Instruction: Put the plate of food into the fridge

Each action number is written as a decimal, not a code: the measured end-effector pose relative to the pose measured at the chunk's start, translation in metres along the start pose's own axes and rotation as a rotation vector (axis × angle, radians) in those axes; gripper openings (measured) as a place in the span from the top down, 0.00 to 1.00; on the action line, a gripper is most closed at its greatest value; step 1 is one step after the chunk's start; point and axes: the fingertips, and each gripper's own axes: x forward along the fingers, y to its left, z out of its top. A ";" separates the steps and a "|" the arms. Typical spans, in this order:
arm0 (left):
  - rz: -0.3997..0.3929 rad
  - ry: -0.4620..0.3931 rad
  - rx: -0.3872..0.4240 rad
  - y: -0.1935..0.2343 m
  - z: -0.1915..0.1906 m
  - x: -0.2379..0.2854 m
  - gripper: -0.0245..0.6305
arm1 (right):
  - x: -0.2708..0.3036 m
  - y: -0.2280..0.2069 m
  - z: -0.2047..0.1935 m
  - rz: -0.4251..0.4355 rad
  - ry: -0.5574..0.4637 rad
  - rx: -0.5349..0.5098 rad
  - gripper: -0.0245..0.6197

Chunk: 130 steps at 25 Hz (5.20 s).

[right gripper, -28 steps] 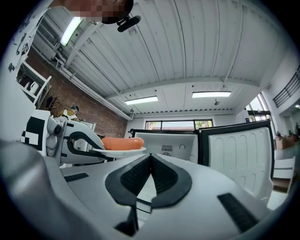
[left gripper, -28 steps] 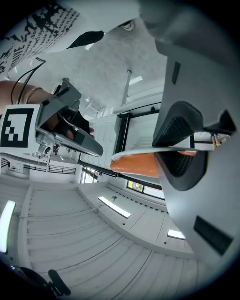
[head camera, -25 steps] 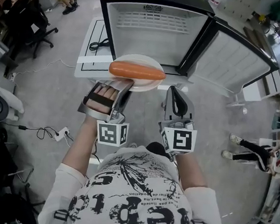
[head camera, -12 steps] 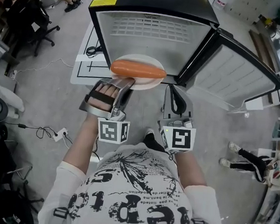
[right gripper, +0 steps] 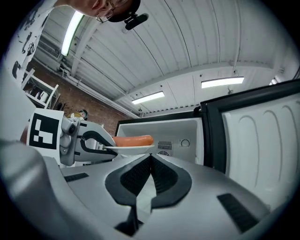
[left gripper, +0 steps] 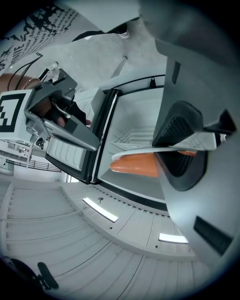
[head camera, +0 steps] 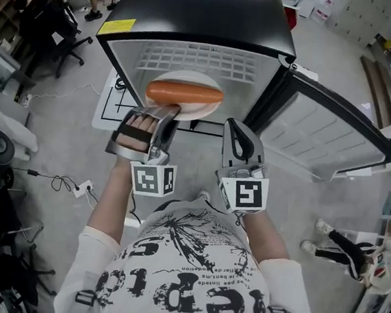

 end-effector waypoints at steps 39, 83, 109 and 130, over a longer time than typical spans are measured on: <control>-0.176 0.048 0.160 0.024 -0.048 0.148 0.90 | 0.095 -0.021 -0.040 -0.037 0.080 -0.004 0.96; -0.161 -0.328 -1.242 0.089 -0.048 0.115 0.70 | 0.122 -0.035 -0.042 -0.031 0.083 0.033 0.96; -0.010 -0.399 -1.386 0.043 -0.053 0.058 0.95 | 0.130 0.007 -0.030 0.003 0.074 0.077 0.96; 0.010 -0.381 -1.341 0.052 -0.071 0.064 0.95 | 0.135 0.015 -0.031 -0.031 0.094 0.067 0.96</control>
